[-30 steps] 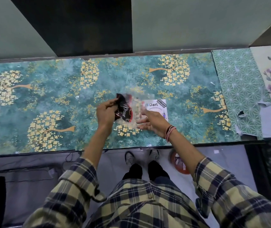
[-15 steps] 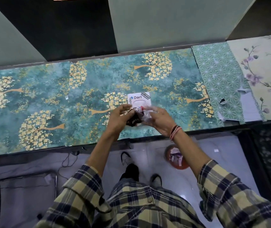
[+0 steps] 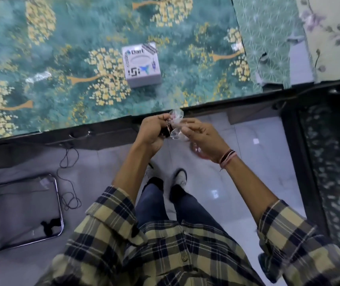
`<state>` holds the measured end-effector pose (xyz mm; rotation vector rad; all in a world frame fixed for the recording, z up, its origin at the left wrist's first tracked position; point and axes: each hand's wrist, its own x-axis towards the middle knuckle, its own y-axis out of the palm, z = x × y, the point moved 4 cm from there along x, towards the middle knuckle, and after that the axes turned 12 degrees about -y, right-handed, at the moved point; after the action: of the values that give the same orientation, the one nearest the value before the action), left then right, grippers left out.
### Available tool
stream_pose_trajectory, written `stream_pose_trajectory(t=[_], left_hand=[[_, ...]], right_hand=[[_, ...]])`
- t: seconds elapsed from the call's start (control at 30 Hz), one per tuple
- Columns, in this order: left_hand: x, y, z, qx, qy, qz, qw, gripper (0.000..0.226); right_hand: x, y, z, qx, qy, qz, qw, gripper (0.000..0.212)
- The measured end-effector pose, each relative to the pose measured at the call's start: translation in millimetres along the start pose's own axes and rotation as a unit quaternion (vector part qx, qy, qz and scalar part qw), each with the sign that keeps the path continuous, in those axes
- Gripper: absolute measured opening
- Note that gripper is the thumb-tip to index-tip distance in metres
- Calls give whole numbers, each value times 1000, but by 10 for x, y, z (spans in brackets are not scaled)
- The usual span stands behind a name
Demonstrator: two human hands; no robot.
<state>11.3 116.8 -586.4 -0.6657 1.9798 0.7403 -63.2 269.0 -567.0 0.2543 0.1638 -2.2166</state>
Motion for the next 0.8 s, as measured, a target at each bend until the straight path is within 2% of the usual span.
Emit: stream_pose_trajectory(t=[0.07,0.13,0.23,0.3,0.33,0.4,0.47,0.63,0.73,0.8], left_hand=[[28,93,146,-69,-45,38,996,24],[55,163,246,-93,-68,64,991,16],[184,208,347,-56,-73,90,992,28],[325,198,430,-56,-73,82,992,34],[413,182,471,-56,-72,70,993,33],[569,170,543,-46,-74,48,995,35],[713,184,629,-31,-78,37,996,37],[1036,245,885,-63,-133,56,987,19],[1356,242,941,-24,-105,6,994,16],[1617,248,1021,-8,-125,-17,992,21]], right_hand=[[-55,0,-123,-38,-14,-81,996,24],[-90,26,-239,-73,-5,-140,987,22],[-131,50,-405,-118,8,-189,975,54],[-133,70,-552,-157,-10,-177,972,69],[-130,90,-649,-182,-18,-157,971,67],[-140,133,-828,-227,-22,-122,966,40],[-162,134,-998,-256,-28,-135,957,21],[-191,57,-1416,-255,20,-200,946,14],[-233,-118,-1804,-263,63,-247,930,19],[-285,-305,-2204,-260,125,-297,910,11]])
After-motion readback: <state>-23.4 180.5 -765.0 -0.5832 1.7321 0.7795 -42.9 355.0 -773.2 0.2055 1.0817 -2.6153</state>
